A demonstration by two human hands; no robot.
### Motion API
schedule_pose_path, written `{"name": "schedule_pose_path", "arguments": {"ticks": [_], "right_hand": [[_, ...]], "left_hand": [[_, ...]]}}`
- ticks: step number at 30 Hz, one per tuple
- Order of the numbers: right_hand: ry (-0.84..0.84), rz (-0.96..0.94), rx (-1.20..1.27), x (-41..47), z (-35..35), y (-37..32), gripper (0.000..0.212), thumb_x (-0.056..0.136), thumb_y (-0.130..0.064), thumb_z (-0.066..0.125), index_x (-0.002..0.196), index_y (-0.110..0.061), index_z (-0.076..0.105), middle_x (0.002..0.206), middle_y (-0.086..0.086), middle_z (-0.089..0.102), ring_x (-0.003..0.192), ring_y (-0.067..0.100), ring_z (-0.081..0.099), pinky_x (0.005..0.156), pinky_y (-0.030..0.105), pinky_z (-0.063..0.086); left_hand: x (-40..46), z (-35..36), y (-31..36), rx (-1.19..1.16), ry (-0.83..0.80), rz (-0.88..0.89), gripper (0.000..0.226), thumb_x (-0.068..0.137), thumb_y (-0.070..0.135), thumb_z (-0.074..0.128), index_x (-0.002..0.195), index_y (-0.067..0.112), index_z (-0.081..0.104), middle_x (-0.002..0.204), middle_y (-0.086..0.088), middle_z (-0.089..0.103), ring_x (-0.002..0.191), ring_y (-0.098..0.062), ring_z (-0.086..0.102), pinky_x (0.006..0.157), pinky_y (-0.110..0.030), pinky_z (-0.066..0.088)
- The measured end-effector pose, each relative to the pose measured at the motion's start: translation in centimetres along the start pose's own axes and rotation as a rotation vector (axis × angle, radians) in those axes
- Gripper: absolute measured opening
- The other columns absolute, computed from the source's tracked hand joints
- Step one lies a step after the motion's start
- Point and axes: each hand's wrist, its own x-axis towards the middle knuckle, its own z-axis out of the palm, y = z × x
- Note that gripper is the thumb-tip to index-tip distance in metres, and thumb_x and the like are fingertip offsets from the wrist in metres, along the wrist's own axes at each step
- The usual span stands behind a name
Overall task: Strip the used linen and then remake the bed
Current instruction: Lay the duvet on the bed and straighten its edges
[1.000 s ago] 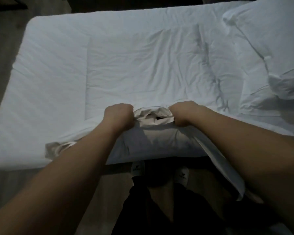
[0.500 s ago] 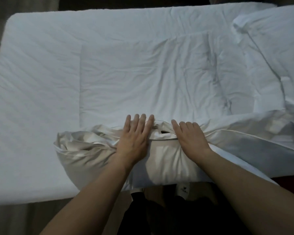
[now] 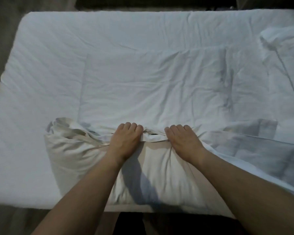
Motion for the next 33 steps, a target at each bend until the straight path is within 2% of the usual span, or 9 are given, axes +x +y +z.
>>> {"name": "schedule_pose_path", "arguments": {"ticks": [8,11,14,18,22,26,29,31,33], "right_hand": [[0.178,0.062,-0.068,15.6,-6.2,8.1,0.028,0.075,-0.006,0.037,0.092,-0.008,0.060,0.073,0.007,0.053,0.061,0.027,0.051,0.059,0.035,0.037],[0.168,0.131,-0.083,21.7,-6.1,11.4,0.027,0.074,-0.006,0.034,0.086,-0.009,0.058,0.069,0.008,0.054,0.060,0.028,0.053,0.061,0.035,0.041],[0.135,0.219,-0.089,26.7,-2.3,15.5,0.025,0.076,-0.009,0.038,0.090,-0.007,0.058,0.073,0.012,0.058,0.063,0.031,0.056,0.063,0.036,0.044],[0.183,0.290,-0.082,32.0,7.0,20.7,0.034,0.077,-0.005,0.047,0.110,-0.005,0.053,0.079,0.015,0.055,0.066,0.033,0.055,0.068,0.039,0.041],[0.374,0.289,-0.025,34.1,18.3,20.6,0.049,0.082,-0.005,0.042,0.130,-0.004,0.052,0.086,0.015,0.056,0.076,0.033,0.053,0.079,0.045,0.038],[0.471,0.305,0.076,35.3,21.5,20.6,0.055,0.082,0.000,0.049,0.137,-0.007,0.048,0.109,0.014,0.059,0.099,0.032,0.052,0.095,0.045,0.037],[0.450,0.372,0.121,35.5,20.9,20.6,0.051,0.081,-0.006,0.046,0.132,-0.008,0.052,0.112,0.012,0.059,0.104,0.029,0.049,0.096,0.043,0.035],[0.429,0.425,0.157,36.0,20.4,20.8,0.050,0.076,-0.014,0.043,0.123,-0.008,0.058,0.103,0.011,0.060,0.097,0.027,0.047,0.090,0.041,0.033],[0.369,0.454,0.188,36.4,20.4,21.1,0.049,0.073,-0.021,0.044,0.118,-0.010,0.060,0.100,0.010,0.058,0.092,0.031,0.049,0.086,0.042,0.032]], "left_hand": [[12.9,-4.8,-10.9,0.000,0.116,-0.124,0.016,0.072,0.017,0.051,0.087,0.013,0.057,0.077,-0.010,0.058,0.072,-0.034,0.055,0.065,-0.039,0.043],[19.0,-5.0,-14.4,0.025,0.149,-0.117,0.018,0.071,0.019,0.048,0.086,0.013,0.058,0.076,-0.010,0.059,0.072,-0.034,0.056,0.066,-0.038,0.041],[26.2,-2.0,-16.7,0.060,0.191,-0.109,0.015,0.068,0.018,0.046,0.078,0.015,0.057,0.070,-0.007,0.058,0.067,-0.032,0.053,0.067,-0.037,0.036],[34.6,7.6,-19.0,0.019,0.220,-0.199,0.010,0.069,0.012,0.060,0.076,0.016,0.056,0.071,-0.004,0.057,0.069,-0.030,0.054,0.073,-0.039,0.036],[37.0,18.2,-18.6,-0.153,0.371,-0.229,0.023,0.080,0.022,0.052,0.100,0.015,0.062,0.099,-0.004,0.063,0.096,-0.030,0.058,0.099,-0.044,0.035],[38.2,19.6,-18.6,-0.208,0.397,-0.208,0.048,0.086,0.031,0.045,0.129,0.014,0.058,0.128,-0.005,0.058,0.122,-0.028,0.051,0.115,-0.049,0.024],[38.6,19.4,-18.7,-0.216,0.406,-0.129,0.045,0.091,0.032,0.045,0.127,0.010,0.059,0.123,-0.010,0.059,0.112,-0.032,0.054,0.107,-0.047,0.035],[38.9,19.6,-18.8,-0.239,0.428,-0.112,0.036,0.093,0.030,0.043,0.110,0.006,0.064,0.106,-0.013,0.061,0.093,-0.035,0.055,0.090,-0.044,0.042],[39.4,19.8,-19.1,-0.225,0.416,-0.158,0.033,0.095,0.031,0.042,0.096,0.006,0.063,0.093,-0.013,0.059,0.081,-0.033,0.051,0.077,-0.044,0.040]]}}
